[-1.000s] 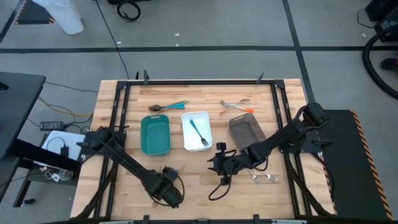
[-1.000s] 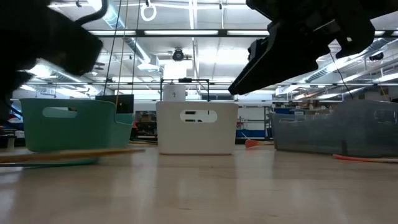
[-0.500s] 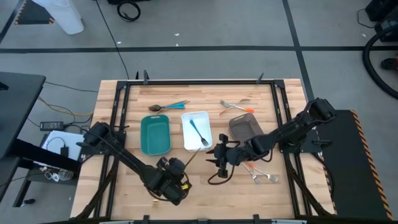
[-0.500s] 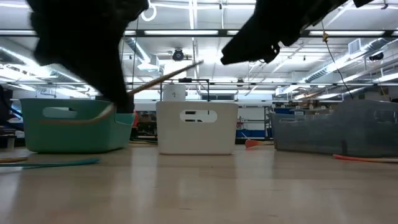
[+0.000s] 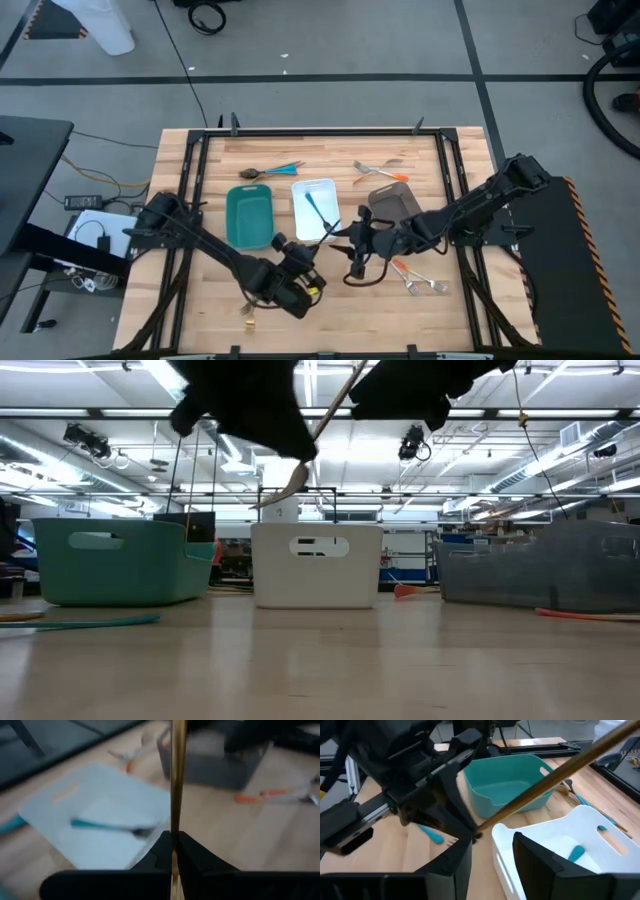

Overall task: Sort silverware by color (type)
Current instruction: Put the gold fork into the black bin

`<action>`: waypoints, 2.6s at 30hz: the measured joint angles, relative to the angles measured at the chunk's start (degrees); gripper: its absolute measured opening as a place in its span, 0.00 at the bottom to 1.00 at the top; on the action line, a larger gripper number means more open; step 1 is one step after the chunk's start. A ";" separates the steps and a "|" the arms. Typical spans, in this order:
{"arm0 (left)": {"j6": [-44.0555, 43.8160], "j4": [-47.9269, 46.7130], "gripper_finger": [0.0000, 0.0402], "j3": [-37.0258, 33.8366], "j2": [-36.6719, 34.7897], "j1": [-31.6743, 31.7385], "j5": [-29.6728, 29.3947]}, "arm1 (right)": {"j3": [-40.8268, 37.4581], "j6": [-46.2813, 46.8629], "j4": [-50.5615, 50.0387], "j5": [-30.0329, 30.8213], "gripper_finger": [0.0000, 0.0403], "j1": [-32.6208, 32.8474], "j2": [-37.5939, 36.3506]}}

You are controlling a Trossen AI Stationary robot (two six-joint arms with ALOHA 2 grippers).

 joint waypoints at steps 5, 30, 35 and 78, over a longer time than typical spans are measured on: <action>10.37 9.12 0.04 0.01 -0.02 2.19 -2.70 | 0.00 -0.53 0.54 0.46 0.37 0.00 0.00; 24.72 23.26 0.05 -0.02 -0.04 4.37 -4.08 | 0.04 -6.53 2.91 5.44 0.07 -0.31 -0.76; 25.40 23.31 0.08 -0.02 -0.05 4.37 -3.34 | 0.04 -6.96 2.62 5.44 0.05 -0.33 -0.76; 51.88 2.75 0.43 -0.75 -10.97 8.64 14.48 | 2.16 12.63 -44.78 -9.59 0.07 -13.23 -15.08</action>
